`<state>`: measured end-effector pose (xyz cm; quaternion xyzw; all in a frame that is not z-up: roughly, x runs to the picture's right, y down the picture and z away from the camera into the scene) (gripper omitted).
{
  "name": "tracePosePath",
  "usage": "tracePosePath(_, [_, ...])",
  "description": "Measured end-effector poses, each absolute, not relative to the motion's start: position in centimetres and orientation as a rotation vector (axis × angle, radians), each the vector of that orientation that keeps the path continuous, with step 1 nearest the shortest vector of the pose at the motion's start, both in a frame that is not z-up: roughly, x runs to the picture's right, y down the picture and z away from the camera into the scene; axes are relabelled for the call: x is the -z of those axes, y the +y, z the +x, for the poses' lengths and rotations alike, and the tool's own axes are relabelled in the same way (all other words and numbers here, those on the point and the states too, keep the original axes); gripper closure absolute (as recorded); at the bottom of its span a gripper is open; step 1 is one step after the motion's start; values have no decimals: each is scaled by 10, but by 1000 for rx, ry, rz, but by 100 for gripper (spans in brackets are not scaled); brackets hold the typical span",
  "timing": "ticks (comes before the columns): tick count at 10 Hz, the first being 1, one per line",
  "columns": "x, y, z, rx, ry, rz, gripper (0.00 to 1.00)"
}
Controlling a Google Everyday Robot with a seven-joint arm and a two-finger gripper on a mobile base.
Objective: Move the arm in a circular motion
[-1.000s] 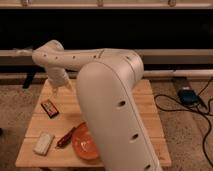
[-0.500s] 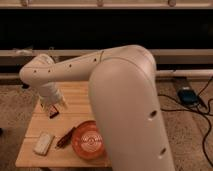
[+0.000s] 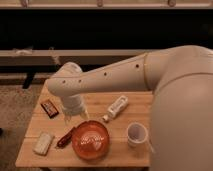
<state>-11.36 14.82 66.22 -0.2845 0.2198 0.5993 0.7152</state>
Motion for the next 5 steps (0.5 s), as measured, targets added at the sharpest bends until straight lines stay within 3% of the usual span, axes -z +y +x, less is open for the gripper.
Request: tracePosePath(5, [-670, 116, 34, -1578, 547, -564, 35])
